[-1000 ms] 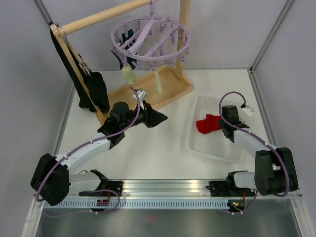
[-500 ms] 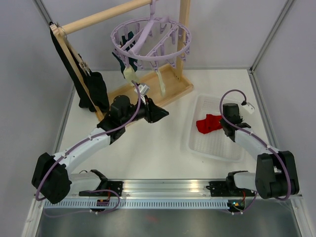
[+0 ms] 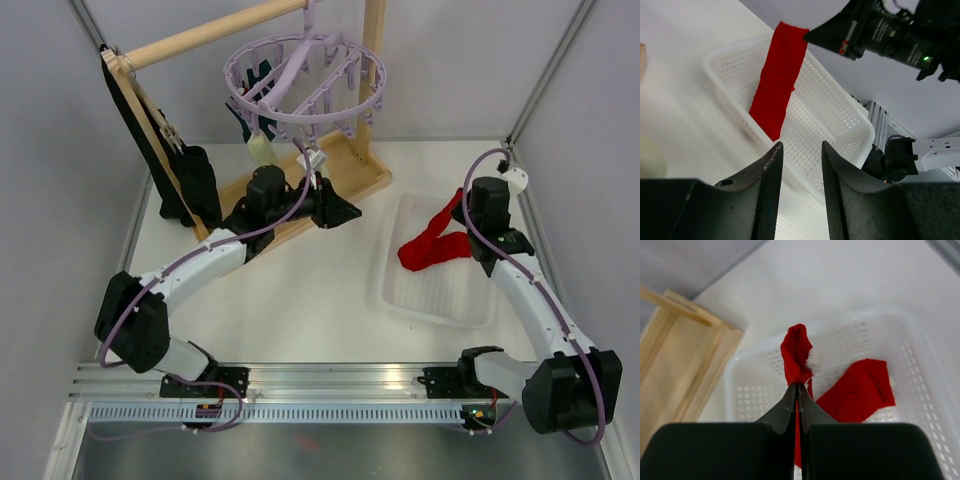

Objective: Clip the socks to the hanger
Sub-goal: Pick up the sock from the bin.

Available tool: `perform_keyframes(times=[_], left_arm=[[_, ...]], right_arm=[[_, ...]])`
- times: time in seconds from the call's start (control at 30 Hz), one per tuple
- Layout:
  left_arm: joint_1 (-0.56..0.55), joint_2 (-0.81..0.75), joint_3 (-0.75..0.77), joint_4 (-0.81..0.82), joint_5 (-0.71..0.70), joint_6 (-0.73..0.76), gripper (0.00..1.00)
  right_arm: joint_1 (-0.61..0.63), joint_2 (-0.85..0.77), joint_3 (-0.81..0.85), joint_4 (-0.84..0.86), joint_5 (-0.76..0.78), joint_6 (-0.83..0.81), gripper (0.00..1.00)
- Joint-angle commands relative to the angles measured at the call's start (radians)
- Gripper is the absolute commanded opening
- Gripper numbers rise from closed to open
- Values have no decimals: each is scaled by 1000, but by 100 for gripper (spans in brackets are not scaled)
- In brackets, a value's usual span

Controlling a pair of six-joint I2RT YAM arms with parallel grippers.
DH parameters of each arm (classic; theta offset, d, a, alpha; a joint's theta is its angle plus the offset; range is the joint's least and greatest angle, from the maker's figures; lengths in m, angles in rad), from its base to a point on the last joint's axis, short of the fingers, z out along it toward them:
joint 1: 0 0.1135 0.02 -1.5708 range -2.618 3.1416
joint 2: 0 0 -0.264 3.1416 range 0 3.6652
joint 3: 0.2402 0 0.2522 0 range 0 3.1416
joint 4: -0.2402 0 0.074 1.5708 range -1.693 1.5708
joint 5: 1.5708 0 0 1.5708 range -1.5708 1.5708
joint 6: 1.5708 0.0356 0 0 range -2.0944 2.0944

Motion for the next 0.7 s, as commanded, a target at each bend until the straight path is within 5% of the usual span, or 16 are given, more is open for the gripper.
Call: perform_keyframes(times=[0.0,0.23,0.67], left_arm=[[-2,89,97,84,89,-11,43],[-1,256,304,148,153,-15,46],[48,471,561,387,242,-141,49]], right_arm=[[-5,-21,118,-15,-181,-161,0],[-5,-52,242,31,-545,-302,0],[-5,-57,382,36,-807,-309,0]])
